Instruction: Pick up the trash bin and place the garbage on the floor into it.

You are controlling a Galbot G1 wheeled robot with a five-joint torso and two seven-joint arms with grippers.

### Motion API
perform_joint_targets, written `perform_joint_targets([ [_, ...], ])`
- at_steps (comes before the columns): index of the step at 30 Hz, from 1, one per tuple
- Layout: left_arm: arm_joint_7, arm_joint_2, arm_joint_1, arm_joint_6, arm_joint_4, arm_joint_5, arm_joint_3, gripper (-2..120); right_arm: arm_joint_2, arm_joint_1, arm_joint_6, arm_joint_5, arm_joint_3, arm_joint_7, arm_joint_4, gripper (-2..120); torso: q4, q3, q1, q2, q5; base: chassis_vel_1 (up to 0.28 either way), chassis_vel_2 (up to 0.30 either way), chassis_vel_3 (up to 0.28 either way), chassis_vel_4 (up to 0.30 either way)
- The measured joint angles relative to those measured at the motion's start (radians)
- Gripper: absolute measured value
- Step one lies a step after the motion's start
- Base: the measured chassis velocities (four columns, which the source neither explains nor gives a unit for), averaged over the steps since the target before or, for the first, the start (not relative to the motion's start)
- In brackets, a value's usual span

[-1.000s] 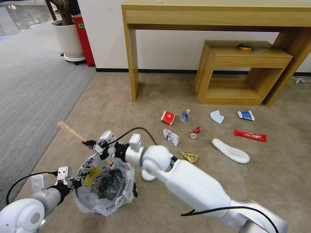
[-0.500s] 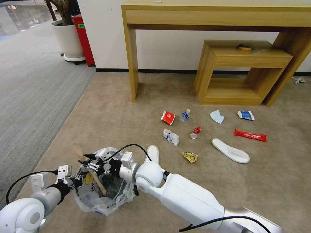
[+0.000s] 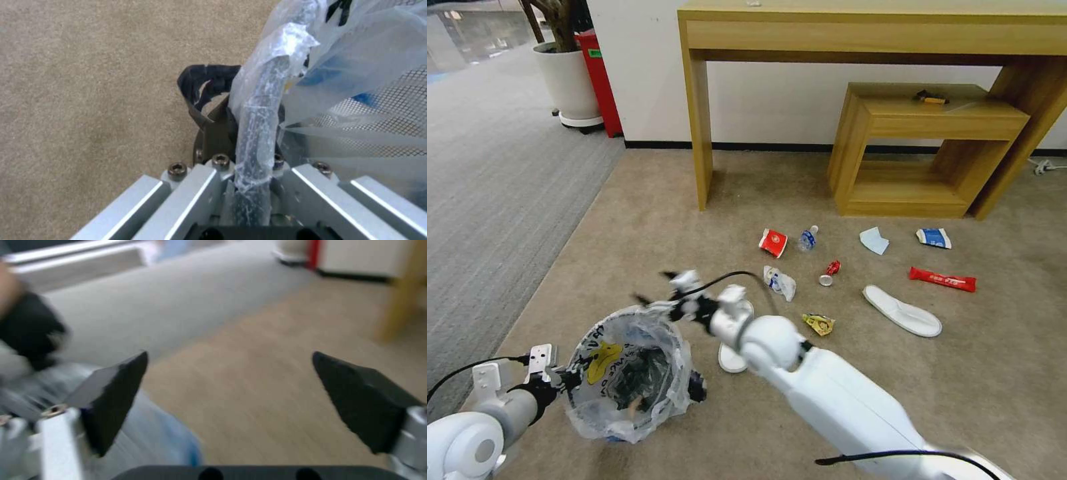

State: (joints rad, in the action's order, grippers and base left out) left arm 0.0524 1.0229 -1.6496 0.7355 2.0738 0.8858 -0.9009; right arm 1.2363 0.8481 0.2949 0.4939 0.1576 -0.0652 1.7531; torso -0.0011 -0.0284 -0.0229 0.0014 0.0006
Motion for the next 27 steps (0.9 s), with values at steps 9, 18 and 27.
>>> perform_joint_targets([
  [9, -0.011, -0.003, -0.004, 0.0, -0.013, 0.0, -0.01, 0, -0.098, 0.278, -0.069, -0.132, -0.294, -0.056, 0.029, 100, 0.0001, 0.0, 0.0, 0.0, 0.0, 0.0, 0.0, 0.0, 0.0],
  [18, -0.016, -0.01, 0.001, 0.0, -0.046, -0.003, -0.006, 0, -0.088, 0.337, -0.1, -0.141, -0.417, -0.073, 0.011, 100, 0.0006, 0.0, 0.0, 0.0, -0.0002, 0.0, 0.0, 0.0, 0.0],
  [27, -0.016, -0.026, 0.007, 0.0, -0.056, -0.001, -0.009, 0, -0.056, 0.316, -0.112, -0.159, -0.417, -0.076, -0.018, 100, 0.0004, 0.0, 0.0, 0.0, -0.0004, -0.023, 0.024, 0.021, -0.016],
])
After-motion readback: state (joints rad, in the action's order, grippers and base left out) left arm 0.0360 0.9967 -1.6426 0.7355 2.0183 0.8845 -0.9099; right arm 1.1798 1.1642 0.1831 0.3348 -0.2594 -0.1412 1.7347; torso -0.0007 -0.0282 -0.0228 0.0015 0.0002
